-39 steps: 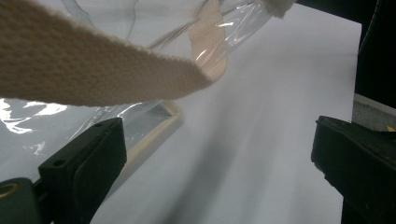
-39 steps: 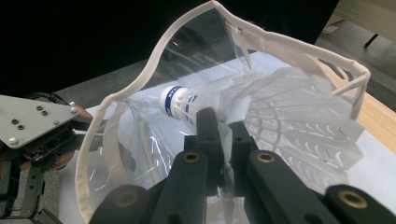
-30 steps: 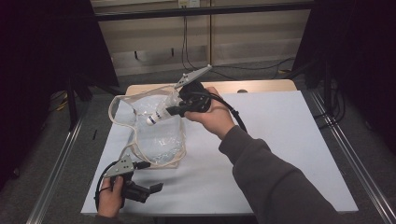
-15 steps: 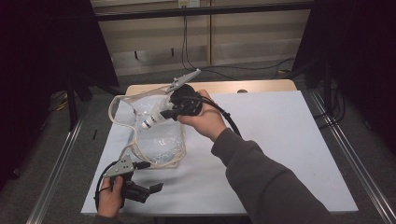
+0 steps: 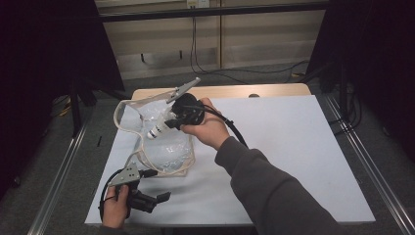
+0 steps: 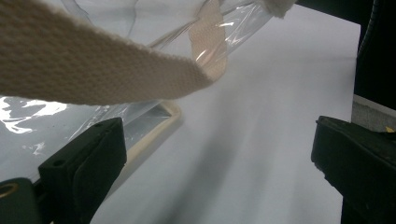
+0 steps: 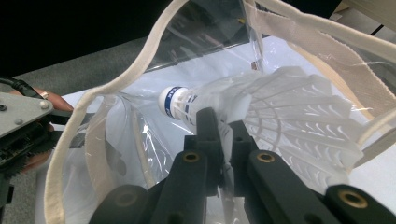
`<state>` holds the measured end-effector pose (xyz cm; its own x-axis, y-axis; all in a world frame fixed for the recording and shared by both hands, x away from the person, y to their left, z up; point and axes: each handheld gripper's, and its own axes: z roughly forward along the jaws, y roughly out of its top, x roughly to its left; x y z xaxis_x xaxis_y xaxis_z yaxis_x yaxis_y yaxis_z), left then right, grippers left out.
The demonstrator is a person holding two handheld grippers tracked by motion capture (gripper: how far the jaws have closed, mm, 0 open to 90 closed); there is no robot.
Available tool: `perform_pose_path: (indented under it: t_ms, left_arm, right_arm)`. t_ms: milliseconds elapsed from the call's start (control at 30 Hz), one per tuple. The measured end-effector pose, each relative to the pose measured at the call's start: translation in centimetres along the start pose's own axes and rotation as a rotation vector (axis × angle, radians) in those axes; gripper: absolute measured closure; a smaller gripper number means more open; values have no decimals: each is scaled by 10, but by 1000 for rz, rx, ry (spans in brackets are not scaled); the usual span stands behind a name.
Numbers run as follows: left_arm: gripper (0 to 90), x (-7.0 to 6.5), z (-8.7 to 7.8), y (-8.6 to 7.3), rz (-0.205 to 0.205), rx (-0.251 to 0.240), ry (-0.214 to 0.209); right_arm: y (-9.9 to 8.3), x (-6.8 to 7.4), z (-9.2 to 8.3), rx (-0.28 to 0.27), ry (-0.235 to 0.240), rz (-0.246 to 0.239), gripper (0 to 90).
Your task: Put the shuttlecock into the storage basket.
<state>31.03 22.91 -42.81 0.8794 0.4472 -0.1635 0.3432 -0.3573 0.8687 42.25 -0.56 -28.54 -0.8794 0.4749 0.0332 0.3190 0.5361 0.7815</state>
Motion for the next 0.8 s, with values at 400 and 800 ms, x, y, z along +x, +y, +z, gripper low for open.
perform_pose_path:
  t_ms: [400, 800]
  left_arm:
    - [33, -1, 0, 1, -2, -5, -1]
    - [33, -1, -1, 0, -2, -14, 1]
  right_arm:
    - [-3, 2, 15, 23, 6, -5, 879]
    - [-8, 3, 34, 44, 7, 8, 878]
